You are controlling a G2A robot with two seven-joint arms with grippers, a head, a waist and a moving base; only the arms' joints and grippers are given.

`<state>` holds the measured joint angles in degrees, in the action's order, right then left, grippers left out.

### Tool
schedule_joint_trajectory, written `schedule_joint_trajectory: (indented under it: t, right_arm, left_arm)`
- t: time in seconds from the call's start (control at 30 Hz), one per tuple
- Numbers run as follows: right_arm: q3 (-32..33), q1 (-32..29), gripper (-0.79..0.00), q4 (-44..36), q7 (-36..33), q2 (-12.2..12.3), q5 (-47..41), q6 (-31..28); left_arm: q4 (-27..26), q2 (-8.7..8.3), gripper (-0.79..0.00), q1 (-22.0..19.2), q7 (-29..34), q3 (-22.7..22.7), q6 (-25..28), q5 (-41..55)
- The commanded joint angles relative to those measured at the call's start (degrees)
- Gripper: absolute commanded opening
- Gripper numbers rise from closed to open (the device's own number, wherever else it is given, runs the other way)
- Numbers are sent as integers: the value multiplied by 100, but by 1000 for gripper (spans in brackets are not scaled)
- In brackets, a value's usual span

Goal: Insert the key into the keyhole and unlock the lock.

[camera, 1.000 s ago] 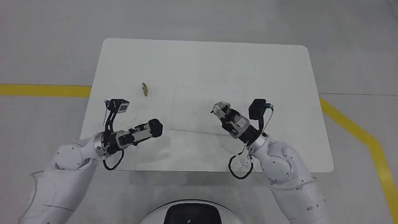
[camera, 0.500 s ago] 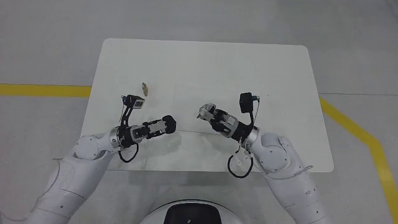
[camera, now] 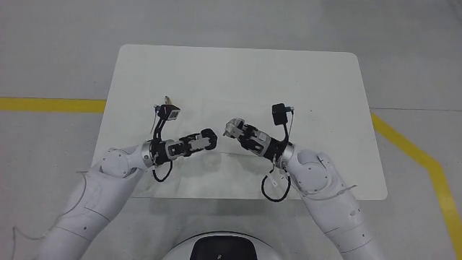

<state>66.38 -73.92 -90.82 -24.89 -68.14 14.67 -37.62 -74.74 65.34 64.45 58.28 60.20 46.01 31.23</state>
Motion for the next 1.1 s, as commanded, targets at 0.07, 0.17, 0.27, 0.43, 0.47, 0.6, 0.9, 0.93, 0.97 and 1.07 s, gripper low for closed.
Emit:
schedule_joint_trajectory:
  t: [0.07, 0.17, 0.27, 0.43, 0.47, 0.6, 0.9, 0.93, 0.97, 1.07]
  right_arm:
    - [-3, 8, -785, 15, -6, 0, -18, -7]
    - [-3, 8, -785, 15, -6, 0, -18, -7]
    - [-3, 8, -785, 15, -6, 0, -18, -7]
    - [-112, -23, -785, -69, -2, -14, 11, 224]
    - [-139, -20, -785, -67, -12, -19, -31, 260]
    - [-185, 16, -785, -26, -31, -31, -199, 429]
    - [-175, 20, -785, 18, -56, -35, -439, 639]
    - [-177, 16, -785, 15, -55, -36, -444, 658]
    - [-176, 14, -785, 12, -47, -36, -442, 681]
    - [-173, -4, -785, 1, -12, -36, -399, 731]
  left_arm:
    - [113, 25, -336, -84, -11, -62, 5, 91]
    - [236, 46, -329, -157, 4, -103, -114, 223]
    - [338, 66, -369, -232, -51, -124, -124, 182]
    - [383, 92, -413, -282, -149, -175, -67, -49]
    - [383, 96, -416, -285, -184, -182, -51, -107]
    - [368, 108, -428, -277, -322, -190, 22, -311]
    - [300, 121, -440, -220, -710, -188, 87, -857]
    - [296, 122, -443, -219, -740, -190, 73, -887]
    - [281, 125, -459, -218, -764, -197, 70, -911]
    - [259, 136, -493, -206, -809, -237, 61, -977]
